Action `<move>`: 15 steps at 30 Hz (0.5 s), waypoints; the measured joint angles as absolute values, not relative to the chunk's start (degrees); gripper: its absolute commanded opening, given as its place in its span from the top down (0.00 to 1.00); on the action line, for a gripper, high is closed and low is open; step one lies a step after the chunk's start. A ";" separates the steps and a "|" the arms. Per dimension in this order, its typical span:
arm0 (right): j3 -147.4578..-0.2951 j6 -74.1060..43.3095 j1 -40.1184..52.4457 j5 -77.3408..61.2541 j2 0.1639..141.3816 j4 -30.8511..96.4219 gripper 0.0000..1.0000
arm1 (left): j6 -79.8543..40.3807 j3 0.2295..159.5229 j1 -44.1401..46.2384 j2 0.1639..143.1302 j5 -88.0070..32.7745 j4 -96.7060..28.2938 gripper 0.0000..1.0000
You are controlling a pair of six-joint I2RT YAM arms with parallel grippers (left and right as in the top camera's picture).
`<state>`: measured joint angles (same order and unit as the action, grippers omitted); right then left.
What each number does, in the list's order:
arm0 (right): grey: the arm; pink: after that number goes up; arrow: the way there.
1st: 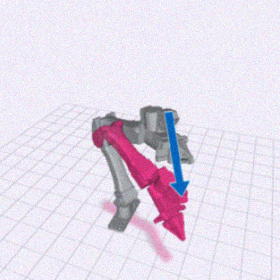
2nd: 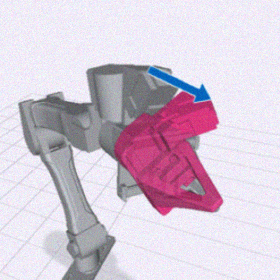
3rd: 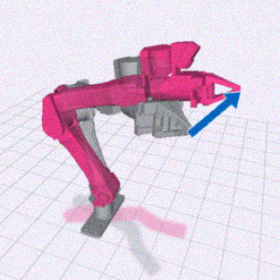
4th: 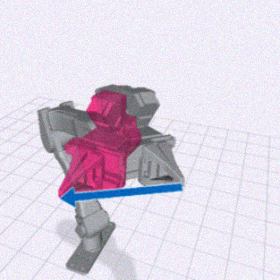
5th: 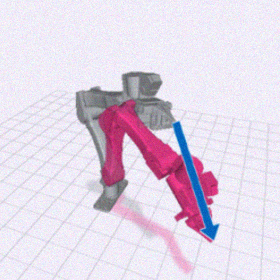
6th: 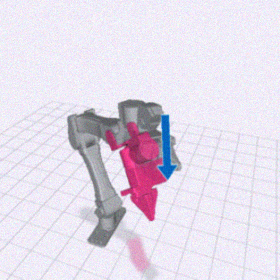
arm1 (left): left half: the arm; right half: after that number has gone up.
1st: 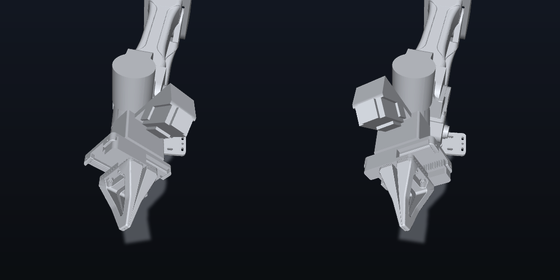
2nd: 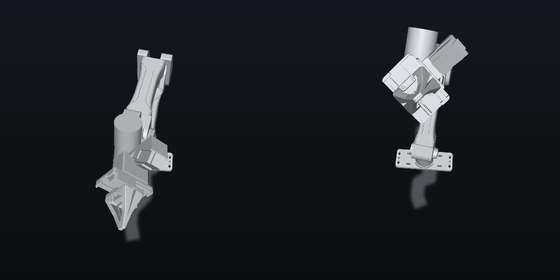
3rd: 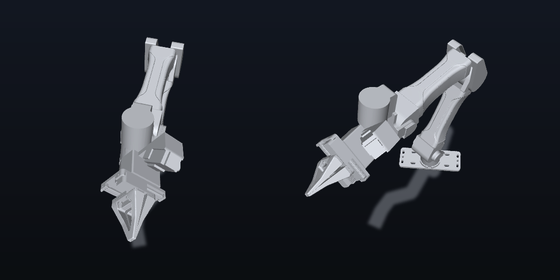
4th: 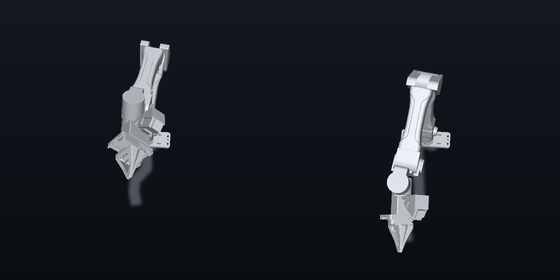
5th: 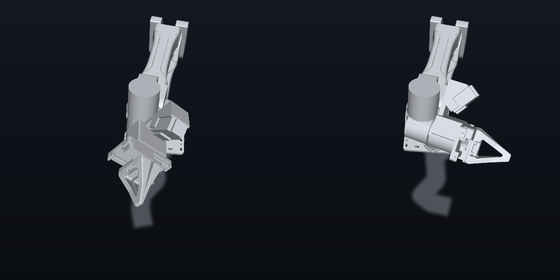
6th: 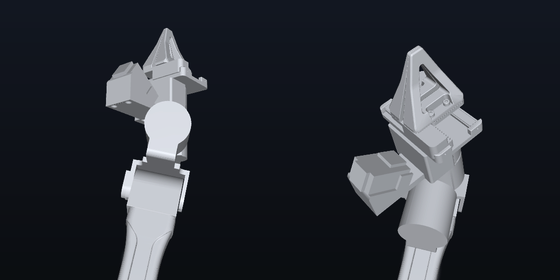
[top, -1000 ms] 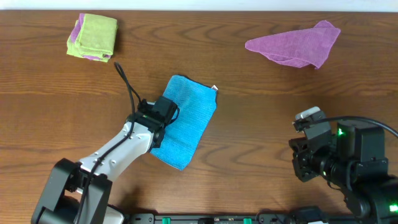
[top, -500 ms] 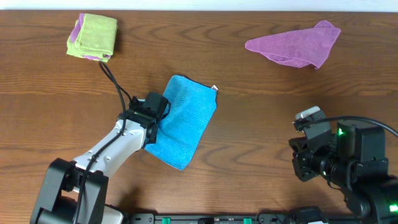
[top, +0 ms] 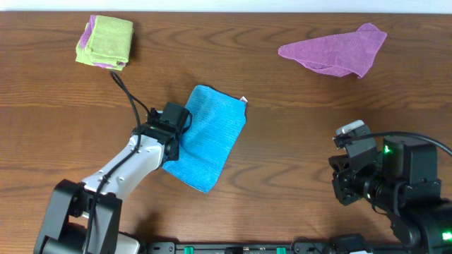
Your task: Fold the cloth
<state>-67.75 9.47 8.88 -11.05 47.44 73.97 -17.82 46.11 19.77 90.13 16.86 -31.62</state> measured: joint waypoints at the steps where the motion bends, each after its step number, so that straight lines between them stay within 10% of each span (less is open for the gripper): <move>1: -67.75 9.47 8.88 -11.00 47.44 74.00 0.98 | -17.76 46.11 19.27 90.13 16.86 -31.62 0.94; 15: -67.75 9.47 8.88 -10.68 47.44 73.89 0.98 | -17.61 46.11 8.40 90.13 12.60 -31.57 0.89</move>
